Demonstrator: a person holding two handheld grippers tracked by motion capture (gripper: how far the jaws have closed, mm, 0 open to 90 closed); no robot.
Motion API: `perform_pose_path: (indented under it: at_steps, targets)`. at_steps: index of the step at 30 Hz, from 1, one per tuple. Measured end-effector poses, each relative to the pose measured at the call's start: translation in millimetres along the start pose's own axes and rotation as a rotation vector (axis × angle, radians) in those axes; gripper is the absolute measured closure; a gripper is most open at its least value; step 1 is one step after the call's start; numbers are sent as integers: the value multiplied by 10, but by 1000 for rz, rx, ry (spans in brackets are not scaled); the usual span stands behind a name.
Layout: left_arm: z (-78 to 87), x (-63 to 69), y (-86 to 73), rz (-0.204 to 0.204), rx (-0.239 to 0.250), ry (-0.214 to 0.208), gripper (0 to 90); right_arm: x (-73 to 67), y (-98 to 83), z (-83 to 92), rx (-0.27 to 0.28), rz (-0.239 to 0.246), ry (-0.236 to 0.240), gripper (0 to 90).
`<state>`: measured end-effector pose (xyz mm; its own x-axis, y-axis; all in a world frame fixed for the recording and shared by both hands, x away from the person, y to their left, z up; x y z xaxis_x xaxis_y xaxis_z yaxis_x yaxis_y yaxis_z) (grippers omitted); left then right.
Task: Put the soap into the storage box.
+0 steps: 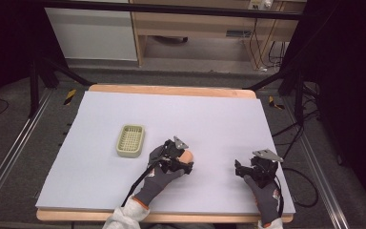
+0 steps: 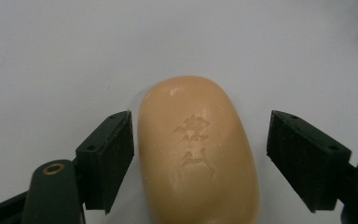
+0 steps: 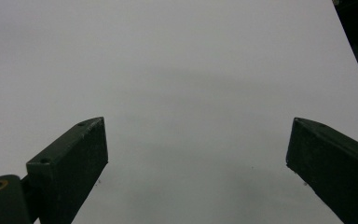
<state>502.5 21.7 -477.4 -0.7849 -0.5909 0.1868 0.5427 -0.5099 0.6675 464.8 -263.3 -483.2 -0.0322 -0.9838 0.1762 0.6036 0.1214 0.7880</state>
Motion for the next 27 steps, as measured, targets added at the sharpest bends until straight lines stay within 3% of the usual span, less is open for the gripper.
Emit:
perform_pose_path:
  at_steps: [15,27]
  targets:
    - [-111,-26,-47,25,-30,18,241,10,-2,-2,-1,0,0,58]
    - [-103,-28,-51,34,-28,40,297,15,-3,-4,-3,-6,-3,58]
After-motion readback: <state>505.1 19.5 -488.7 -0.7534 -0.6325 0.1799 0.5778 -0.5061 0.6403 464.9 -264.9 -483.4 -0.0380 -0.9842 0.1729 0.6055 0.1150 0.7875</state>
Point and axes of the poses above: each handheld gripper's, and its own axes: z roughly backward along the jaws, y roughly out of its top, x roughly to its right, the point moved 2 cm from there along -z, roughly forward along the jaws, and after that the axes turned 14 degrees about -y, right-handed, at the moved point
